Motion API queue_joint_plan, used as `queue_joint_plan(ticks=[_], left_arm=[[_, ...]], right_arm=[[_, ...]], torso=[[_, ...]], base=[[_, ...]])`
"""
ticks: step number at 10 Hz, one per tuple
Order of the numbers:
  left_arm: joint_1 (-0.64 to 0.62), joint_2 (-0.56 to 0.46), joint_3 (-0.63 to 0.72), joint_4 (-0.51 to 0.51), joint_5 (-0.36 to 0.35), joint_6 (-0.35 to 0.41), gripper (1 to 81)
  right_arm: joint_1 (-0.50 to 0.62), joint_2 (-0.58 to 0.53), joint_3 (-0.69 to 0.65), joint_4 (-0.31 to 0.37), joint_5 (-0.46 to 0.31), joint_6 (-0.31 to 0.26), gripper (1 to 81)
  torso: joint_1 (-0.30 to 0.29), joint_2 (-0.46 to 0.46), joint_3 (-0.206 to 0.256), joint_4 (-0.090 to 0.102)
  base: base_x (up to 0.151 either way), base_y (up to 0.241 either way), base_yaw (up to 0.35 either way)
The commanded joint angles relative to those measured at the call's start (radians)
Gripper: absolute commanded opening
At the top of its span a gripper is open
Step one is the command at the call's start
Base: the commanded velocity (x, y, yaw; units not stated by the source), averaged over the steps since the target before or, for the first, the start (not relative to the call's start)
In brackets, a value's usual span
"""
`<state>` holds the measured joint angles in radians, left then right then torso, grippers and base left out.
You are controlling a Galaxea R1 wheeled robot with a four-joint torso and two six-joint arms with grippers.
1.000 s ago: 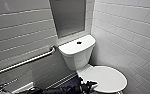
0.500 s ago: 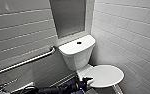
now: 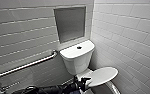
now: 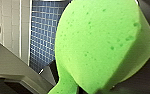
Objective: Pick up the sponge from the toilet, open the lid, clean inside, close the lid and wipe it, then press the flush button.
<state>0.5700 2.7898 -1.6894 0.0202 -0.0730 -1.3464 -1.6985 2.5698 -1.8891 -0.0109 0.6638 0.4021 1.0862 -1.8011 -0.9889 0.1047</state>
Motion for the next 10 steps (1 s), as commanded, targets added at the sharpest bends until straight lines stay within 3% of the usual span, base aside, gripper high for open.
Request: queue_joint_plan(ticks=[1,3,6,10], left_arm=[[-0.184,-0.002,0.019,0.007,-0.053,-0.011,81.1],[-0.206,-0.005,0.01,0.007,-0.053,-0.036,81.1],[-0.261,-0.024,-0.108,0.006,-0.056,-0.112,81.1],[-0.29,-0.13,-0.136,0.004,-0.106,-0.146,81.1]], right_arm=[[-0.011,-0.02,0.035,-0.026,-0.044,0.003,1.0],[-0.011,-0.02,0.036,-0.026,-0.044,0.003,1.0],[-0.024,-0.023,0.035,-0.026,-0.032,0.003,1.0],[-0.028,-0.029,0.047,-0.027,-0.023,0.001,1.0]], torso=[[0.0,0.0,0.0,0.0],[0.0,0.0,0.01,0.0],[0.0,0.0,0.008,0.0],[0.0,0.0,0.009,0.0]], base=[[0.0,0.0,0.0],[0.0,0.0,0.0],[0.0,0.0,0.0],[0.0,0.0,0.0]])
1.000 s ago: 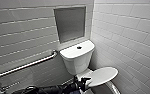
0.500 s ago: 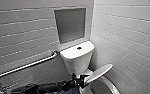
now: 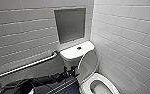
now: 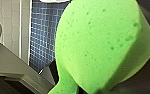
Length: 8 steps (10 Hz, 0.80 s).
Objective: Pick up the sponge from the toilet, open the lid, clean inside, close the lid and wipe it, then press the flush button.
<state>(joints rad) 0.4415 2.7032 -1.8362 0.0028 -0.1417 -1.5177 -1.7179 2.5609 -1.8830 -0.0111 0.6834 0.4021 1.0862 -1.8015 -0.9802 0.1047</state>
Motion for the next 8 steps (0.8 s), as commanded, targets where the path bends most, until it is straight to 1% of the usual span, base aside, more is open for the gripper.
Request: queue_joint_plan(ticks=[1,2,4,6,7,8], left_arm=[[-0.168,-0.083,0.008,0.022,-0.078,-0.001,81.1],[-0.169,-0.12,0.005,0.029,-0.084,-0.029,81.1],[-0.151,-0.158,0.024,0.051,-0.082,-0.029,81.1],[-0.073,-0.219,0.117,0.203,-0.07,-0.03,81.1],[-0.037,-0.296,0.191,0.293,-0.07,-0.029,81.1],[-0.008,-0.359,0.262,0.408,-0.068,-0.029,81.1]], right_arm=[[-0.012,-0.026,0.052,-0.032,-0.042,0.001,1.0],[-0.012,-0.034,0.065,-0.033,-0.042,0.001,1.0],[-0.01,-0.041,0.081,-0.035,-0.042,0.0,1.0],[-0.007,-0.046,0.078,-0.033,-0.042,0.001,1.0],[-0.006,-0.049,0.076,-0.032,-0.042,0.0,1.0],[-0.003,-0.048,0.07,-0.033,-0.044,0.0,1.0]], torso=[[0.0,0.0,0.0,0.0],[0.0,0.0,0.0,0.0],[0.0,0.0,0.0,0.0],[0.0,0.0,0.0,0.0],[0.0,0.0,0.0,0.0],[0.0,0.0,0.0,0.0]], base=[[0.0,0.0,0.0],[0.0,0.0,0.0],[0.0,0.0,0.0],[0.0,0.0,0.0],[0.0,0.0,0.0],[0.0,0.0,0.0]])
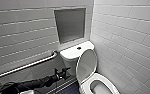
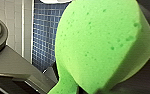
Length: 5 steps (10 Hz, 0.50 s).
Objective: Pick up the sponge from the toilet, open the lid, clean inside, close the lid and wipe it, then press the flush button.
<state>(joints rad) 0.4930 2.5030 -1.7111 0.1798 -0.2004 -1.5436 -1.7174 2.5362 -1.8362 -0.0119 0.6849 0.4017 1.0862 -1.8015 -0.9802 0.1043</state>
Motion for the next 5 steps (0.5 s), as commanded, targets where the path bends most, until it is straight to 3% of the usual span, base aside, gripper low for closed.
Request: queue_joint_plan(ticks=[1,5], left_arm=[[-0.029,-0.232,0.242,0.446,0.011,-0.004,81.1],[0.288,-0.361,0.396,1.12,0.029,-0.007,81.1]], right_arm=[[-0.002,-0.027,0.016,-0.04,-0.047,-0.001,1.0],[-0.011,-0.038,0.0,-0.101,-0.061,-0.014,1.0]], torso=[[0.0,0.0,0.0,0.0],[0.0,0.0,0.0,0.0]], base=[[0.0,0.0,0.0],[0.0,0.0,0.0]])
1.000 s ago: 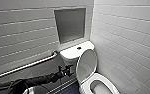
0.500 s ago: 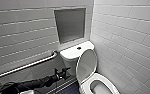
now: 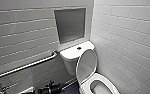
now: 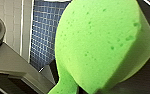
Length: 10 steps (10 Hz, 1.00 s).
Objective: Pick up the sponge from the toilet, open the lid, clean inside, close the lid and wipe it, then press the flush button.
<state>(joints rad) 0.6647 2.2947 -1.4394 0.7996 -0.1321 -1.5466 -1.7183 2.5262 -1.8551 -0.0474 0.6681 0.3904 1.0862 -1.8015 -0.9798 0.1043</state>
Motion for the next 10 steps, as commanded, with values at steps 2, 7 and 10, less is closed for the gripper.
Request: queue_joint_plan(ticks=[2,7,10], left_arm=[[0.28,-0.193,0.181,0.662,0.035,-0.006,81.1],[0.663,-0.119,0.155,0.767,0.174,0.013,81.1],[0.746,-0.032,0.034,0.765,0.17,0.011,81.1]], right_arm=[[-0.002,-0.042,0.024,-0.072,-0.047,0.011,1.0],[-0.005,-0.047,0.025,-0.1,-0.031,0.01,1.0],[-0.004,-0.041,0.03,-0.124,-0.031,0.011,1.0]], torso=[[0.0,0.0,0.0,0.0],[0.0,-0.001,0.001,0.0],[0.0,-0.001,0.002,0.0]], base=[[0.0,0.0,0.0],[0.0,0.0,0.0],[0.0,0.0,0.0]])
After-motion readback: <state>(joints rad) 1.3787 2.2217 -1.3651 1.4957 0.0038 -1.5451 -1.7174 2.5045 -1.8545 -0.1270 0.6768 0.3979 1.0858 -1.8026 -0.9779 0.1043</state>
